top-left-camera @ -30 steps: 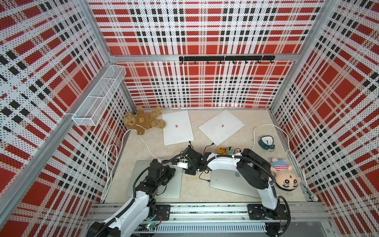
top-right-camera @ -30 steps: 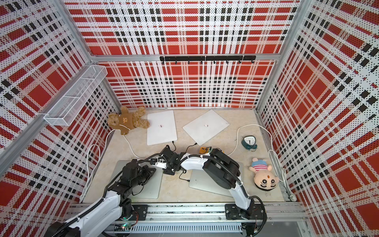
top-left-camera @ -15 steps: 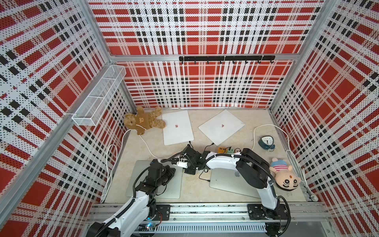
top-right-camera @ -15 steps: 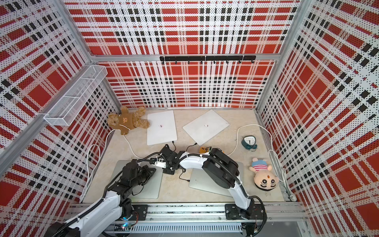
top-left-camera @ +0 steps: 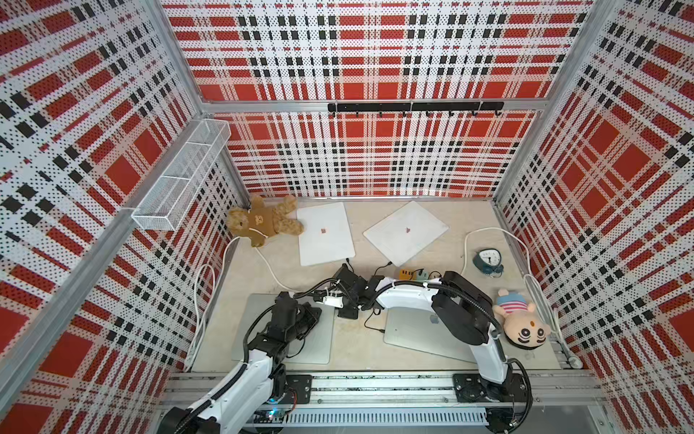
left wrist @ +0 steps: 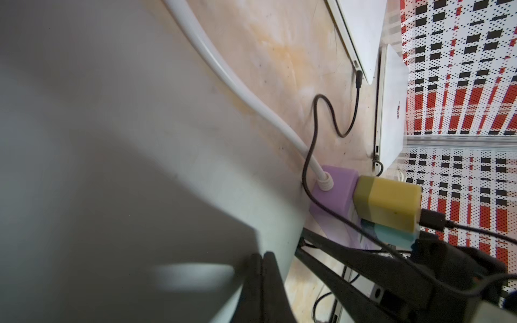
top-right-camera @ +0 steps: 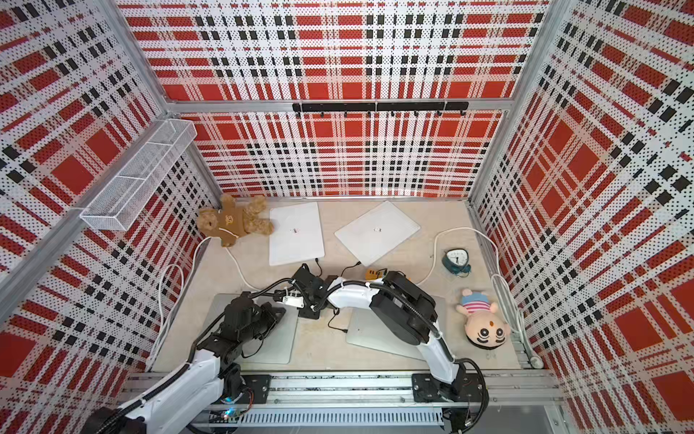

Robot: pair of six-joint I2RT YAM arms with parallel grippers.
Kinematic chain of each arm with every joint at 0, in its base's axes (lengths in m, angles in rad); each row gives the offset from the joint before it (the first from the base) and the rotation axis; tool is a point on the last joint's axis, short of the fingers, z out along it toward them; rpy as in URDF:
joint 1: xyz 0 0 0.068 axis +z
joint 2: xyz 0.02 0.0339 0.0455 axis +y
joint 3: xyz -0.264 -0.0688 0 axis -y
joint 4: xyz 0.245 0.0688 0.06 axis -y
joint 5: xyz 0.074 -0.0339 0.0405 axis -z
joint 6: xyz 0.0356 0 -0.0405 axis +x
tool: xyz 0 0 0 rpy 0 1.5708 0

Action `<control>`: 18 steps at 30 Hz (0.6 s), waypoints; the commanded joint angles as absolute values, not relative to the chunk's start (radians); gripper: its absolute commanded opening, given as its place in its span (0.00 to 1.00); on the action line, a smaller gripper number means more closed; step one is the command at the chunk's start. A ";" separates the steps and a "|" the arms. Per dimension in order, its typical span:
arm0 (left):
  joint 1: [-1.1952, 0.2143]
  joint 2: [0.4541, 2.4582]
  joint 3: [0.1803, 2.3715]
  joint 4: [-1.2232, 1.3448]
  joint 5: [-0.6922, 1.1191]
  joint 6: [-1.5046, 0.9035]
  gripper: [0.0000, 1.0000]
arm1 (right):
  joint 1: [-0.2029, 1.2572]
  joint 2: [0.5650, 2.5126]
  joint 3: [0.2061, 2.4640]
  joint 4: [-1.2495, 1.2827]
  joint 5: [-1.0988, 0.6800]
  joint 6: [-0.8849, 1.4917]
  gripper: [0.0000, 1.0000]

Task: Unplug the laptop charger
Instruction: Remove the charging cable from the laptop.

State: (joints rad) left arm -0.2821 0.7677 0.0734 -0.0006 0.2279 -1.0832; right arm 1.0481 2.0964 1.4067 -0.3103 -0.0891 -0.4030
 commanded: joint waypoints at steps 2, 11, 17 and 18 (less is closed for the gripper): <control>-0.287 0.766 0.056 -0.049 0.219 -1.085 0.00 | 1.039 2.111 1.413 -0.267 -0.107 -0.380 0.00; -0.288 0.770 0.056 -0.048 0.219 -1.081 0.00 | 1.030 2.111 1.438 -0.279 -0.152 -0.327 0.00; -0.288 0.769 0.054 -0.048 0.221 -1.081 0.00 | 1.031 2.108 1.442 -0.293 -0.104 -0.391 0.00; -0.289 0.769 0.054 -0.047 0.221 -1.081 0.00 | 1.031 2.107 1.442 -0.296 -0.095 -0.399 0.00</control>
